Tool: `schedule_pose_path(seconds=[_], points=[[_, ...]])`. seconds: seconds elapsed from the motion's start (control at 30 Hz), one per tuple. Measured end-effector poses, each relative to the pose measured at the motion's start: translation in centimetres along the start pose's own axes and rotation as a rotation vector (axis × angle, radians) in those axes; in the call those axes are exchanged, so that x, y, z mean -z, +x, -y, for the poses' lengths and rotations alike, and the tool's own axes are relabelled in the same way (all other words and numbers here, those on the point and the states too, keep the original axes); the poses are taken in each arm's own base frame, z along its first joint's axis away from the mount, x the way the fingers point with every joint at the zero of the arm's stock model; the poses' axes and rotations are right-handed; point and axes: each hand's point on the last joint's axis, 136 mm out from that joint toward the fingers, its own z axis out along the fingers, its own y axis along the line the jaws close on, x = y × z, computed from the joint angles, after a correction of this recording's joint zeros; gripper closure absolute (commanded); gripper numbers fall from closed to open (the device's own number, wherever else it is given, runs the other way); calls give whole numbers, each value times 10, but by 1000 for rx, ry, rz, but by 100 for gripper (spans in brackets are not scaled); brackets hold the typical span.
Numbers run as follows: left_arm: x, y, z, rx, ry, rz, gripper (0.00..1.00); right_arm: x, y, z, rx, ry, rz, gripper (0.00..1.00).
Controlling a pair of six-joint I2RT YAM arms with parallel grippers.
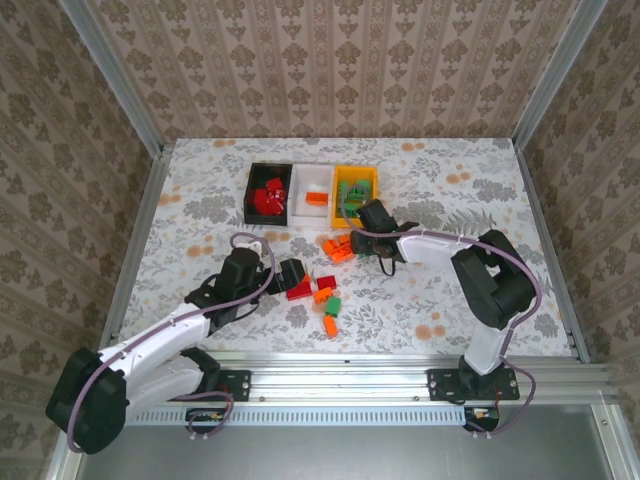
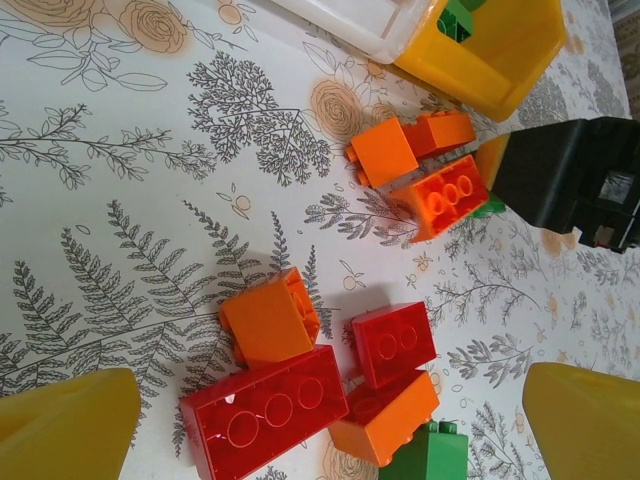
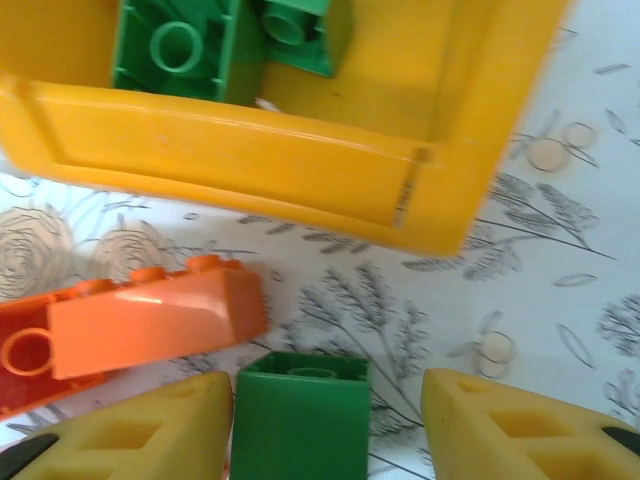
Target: Sort the legos into containers by color
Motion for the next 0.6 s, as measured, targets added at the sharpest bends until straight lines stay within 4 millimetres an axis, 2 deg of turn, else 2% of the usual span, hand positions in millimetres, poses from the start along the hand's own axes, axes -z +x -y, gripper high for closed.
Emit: schedule_pose_path(seconds=[0.13, 0.4, 0.6], points=[[-2, 2, -2, 1, -7, -7, 0, 0, 4, 8, -21, -5, -17, 46], [-2, 2, -2, 8, -8, -7, 0, -1, 7, 7, -20, -16, -29, 47], [-2, 1, -2, 8, -7, -7, 0, -5, 18, 22, -3, 57, -51, 47]])
